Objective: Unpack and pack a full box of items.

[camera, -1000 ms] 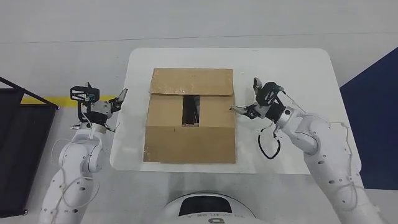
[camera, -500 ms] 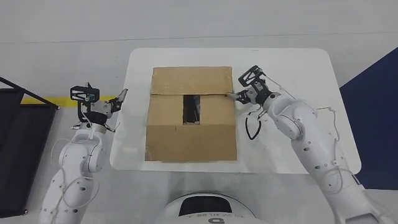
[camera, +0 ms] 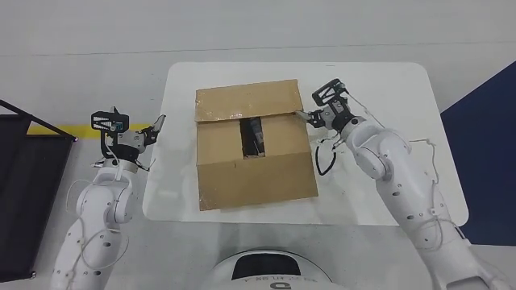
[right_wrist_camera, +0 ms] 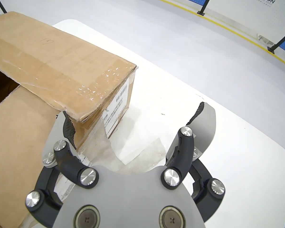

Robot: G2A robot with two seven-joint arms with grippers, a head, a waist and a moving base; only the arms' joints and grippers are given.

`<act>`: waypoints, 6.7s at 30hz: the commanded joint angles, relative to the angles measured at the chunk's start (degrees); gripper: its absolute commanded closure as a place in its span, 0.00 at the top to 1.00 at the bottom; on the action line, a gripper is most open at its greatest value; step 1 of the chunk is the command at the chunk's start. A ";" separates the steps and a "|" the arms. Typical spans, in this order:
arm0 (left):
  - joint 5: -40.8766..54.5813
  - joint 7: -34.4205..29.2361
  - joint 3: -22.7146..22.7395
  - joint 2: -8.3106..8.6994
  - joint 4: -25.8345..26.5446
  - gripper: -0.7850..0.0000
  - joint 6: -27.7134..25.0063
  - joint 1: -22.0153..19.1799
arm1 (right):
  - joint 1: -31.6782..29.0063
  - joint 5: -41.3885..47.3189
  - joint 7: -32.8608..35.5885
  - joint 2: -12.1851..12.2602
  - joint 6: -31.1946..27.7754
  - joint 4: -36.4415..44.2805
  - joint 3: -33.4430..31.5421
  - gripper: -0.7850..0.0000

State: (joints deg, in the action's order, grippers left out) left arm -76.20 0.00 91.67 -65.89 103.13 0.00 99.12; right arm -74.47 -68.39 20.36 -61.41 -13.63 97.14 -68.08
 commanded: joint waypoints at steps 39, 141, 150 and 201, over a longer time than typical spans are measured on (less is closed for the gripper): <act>0.00 0.00 0.00 0.00 0.00 1.00 0.00 0.00 | 29.25 14.60 11.87 -8.40 17.24 -27.11 11.93 1.00; 4.93 -26.58 -26.71 -3.07 3.61 1.00 -22.48 -22.96 | -6.19 73.41 25.46 6.81 -44.37 -7.40 -11.93 1.00; 0.03 -30.97 -39.18 -5.49 3.15 1.00 -17.90 -30.61 | -21.54 81.14 19.98 6.73 -44.37 7.00 -29.33 1.00; 16.39 -15.15 0.22 -1.08 -7.48 1.00 -22.53 -9.06 | -2.96 65.82 33.07 5.14 -36.97 8.76 -8.63 1.00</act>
State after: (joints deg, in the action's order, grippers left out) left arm -59.78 -15.39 92.36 -66.95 96.19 -22.42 90.21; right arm -81.06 -2.99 51.07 -56.16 -53.19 107.05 -79.81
